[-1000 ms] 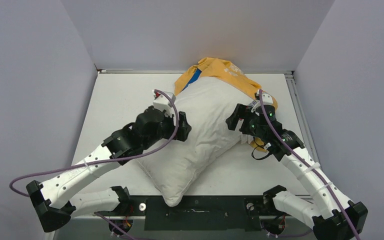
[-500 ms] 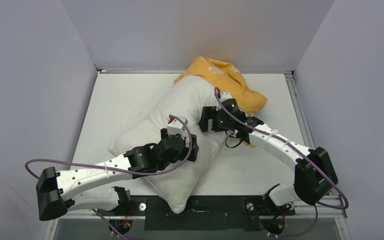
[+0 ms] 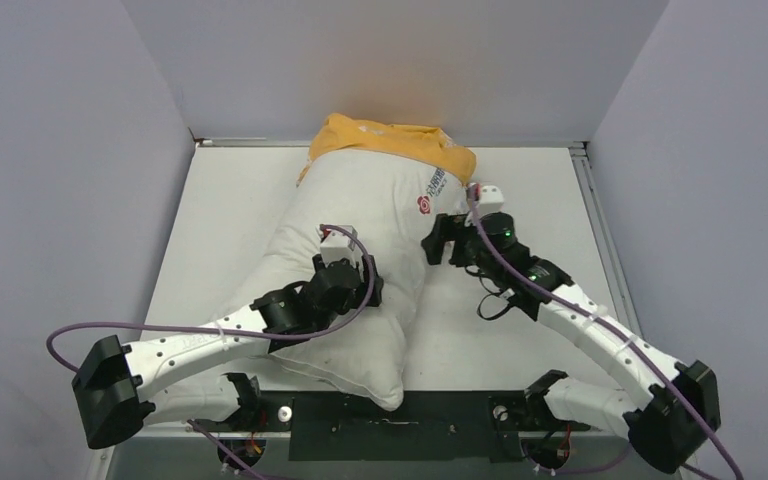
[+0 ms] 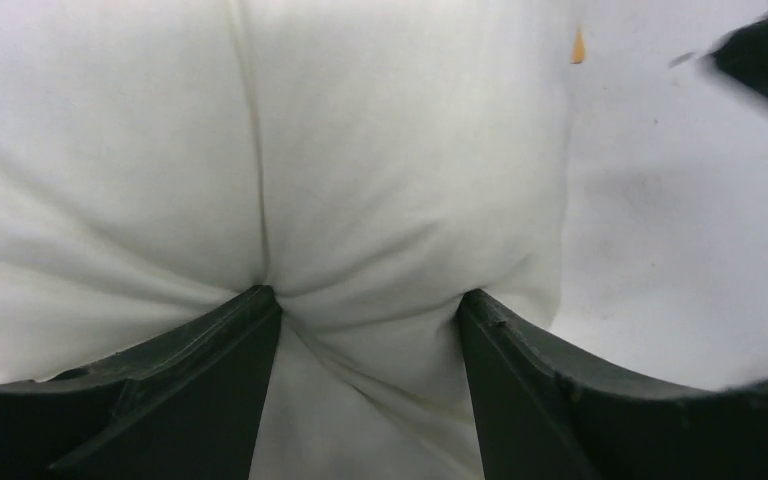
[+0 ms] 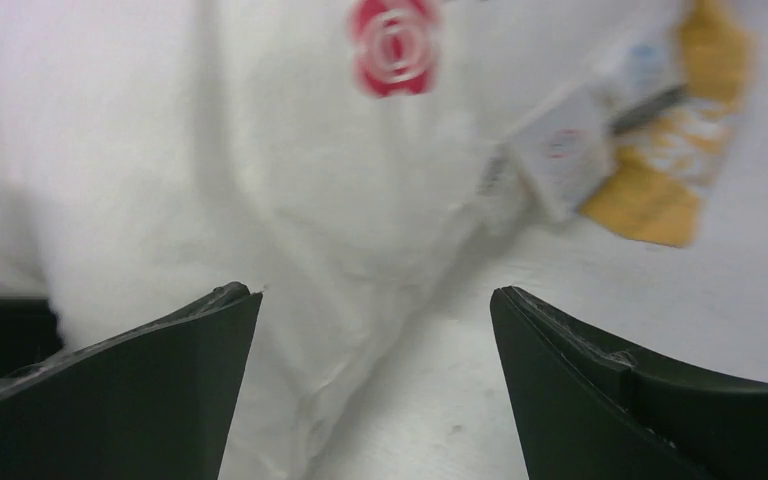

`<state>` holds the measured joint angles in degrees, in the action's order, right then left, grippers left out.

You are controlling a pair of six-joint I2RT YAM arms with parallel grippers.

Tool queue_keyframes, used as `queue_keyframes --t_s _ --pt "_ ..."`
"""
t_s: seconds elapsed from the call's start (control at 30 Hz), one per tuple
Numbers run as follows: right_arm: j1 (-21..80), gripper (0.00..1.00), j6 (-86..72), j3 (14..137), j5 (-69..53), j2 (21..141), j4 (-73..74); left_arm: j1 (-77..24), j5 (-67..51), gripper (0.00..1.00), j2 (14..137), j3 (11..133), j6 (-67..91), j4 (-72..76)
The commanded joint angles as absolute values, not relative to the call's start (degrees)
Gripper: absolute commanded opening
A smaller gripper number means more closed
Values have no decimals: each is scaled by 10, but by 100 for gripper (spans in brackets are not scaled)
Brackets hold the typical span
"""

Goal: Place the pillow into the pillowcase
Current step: Stuff the pillow into the pillowcase.

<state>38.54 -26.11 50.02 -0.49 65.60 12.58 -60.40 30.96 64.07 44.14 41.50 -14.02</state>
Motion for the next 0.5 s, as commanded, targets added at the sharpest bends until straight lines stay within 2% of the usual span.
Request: queue_keyframes --t_s 0.0,0.13,0.27,0.47 --pt "244 90 -259 457 41 601 134 -542 258 62 684 390 447 -147" --pt "105 90 -261 452 -62 666 106 -531 243 43 696 363 458 -141" --pt "51 90 -259 454 -132 767 47 -530 245 26 695 346 477 -161" --pt "36 90 -244 473 -231 901 -58 -527 259 27 680 330 492 -200"
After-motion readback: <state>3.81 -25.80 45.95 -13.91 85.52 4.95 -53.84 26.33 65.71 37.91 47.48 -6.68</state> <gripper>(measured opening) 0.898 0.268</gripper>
